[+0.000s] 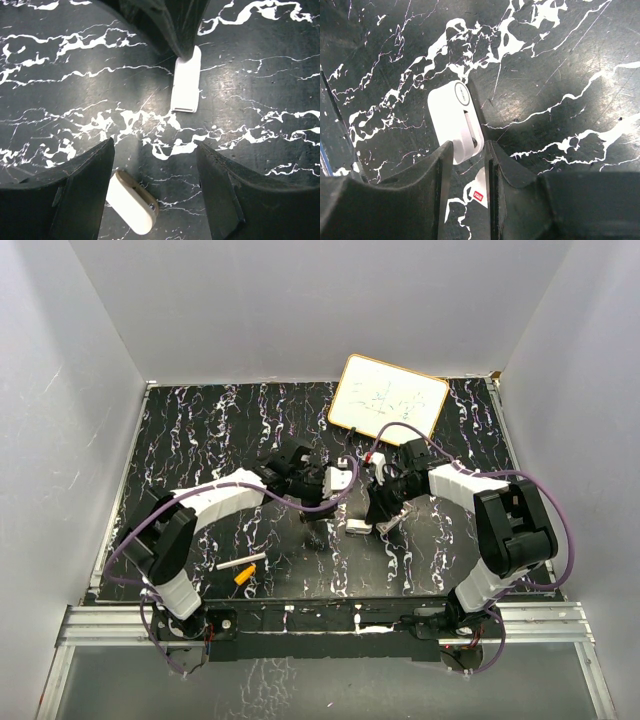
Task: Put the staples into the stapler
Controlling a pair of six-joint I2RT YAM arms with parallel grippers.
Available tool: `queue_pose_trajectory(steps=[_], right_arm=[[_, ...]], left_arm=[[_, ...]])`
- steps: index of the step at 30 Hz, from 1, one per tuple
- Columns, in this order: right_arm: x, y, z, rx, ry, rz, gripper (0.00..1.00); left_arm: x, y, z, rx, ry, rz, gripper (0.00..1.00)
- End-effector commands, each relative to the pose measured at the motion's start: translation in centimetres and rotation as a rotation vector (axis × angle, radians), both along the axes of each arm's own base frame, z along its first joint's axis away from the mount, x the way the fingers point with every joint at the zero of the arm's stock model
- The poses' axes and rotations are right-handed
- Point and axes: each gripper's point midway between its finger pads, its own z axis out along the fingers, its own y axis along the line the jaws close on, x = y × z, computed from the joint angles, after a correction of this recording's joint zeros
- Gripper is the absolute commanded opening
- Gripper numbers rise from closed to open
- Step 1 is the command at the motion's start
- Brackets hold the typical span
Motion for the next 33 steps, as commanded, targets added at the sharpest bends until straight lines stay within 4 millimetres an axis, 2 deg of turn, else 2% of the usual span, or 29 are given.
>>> queue_pose_trajectory(steps=[1, 7, 18, 20, 22, 25, 27, 29, 33], right_arm=[[2.6, -0.5, 1.1, -0.052, -0.122, -0.025, 0.32], [2.9, 0.3, 3.6, 0.001, -0.145, -0.004, 0.35], [2.4, -0.1, 5.1, -0.011, -0.172, 0.008, 0.44], [3.7, -0.7, 5.9, -0.050, -0.209, -0.062, 0.49], [6.0, -1.9, 7.0, -0.123, -0.272, -0.185, 0.51], [10.6, -6.1, 9.2, -0.310, -0.429, -0.428, 0.54], [12.7, -9.1, 10.9, -0.431, -0.544, -0.549, 0.56], [14.0, -10.8, 12.5, -0.488, -0.633, -0.626, 0.58], [15.0, -11.2, 14.9, -0.481, -0.675, -0.683, 0.64]], left_arm=[[0.2, 1.1, 2.0, -0.016, -0.042, 0.019, 0.65], [1.1, 2.0, 2.7, -0.014, -0.071, 0.059, 0.65], [2.1, 3.3, 3.5, -0.023, -0.063, 0.138, 0.65], [2.9, 4.0, 4.2, -0.035, -0.058, 0.196, 0.65], [4.4, 5.3, 4.9, -0.047, -0.075, 0.280, 0.66], [7.4, 8.0, 5.9, -0.034, -0.149, 0.450, 0.66], [9.4, 9.9, 6.7, -0.014, -0.205, 0.563, 0.66], [10.9, 11.6, 8.0, -0.019, -0.244, 0.671, 0.69], [12.8, 14.9, 10.7, -0.063, -0.267, 0.874, 0.78]])
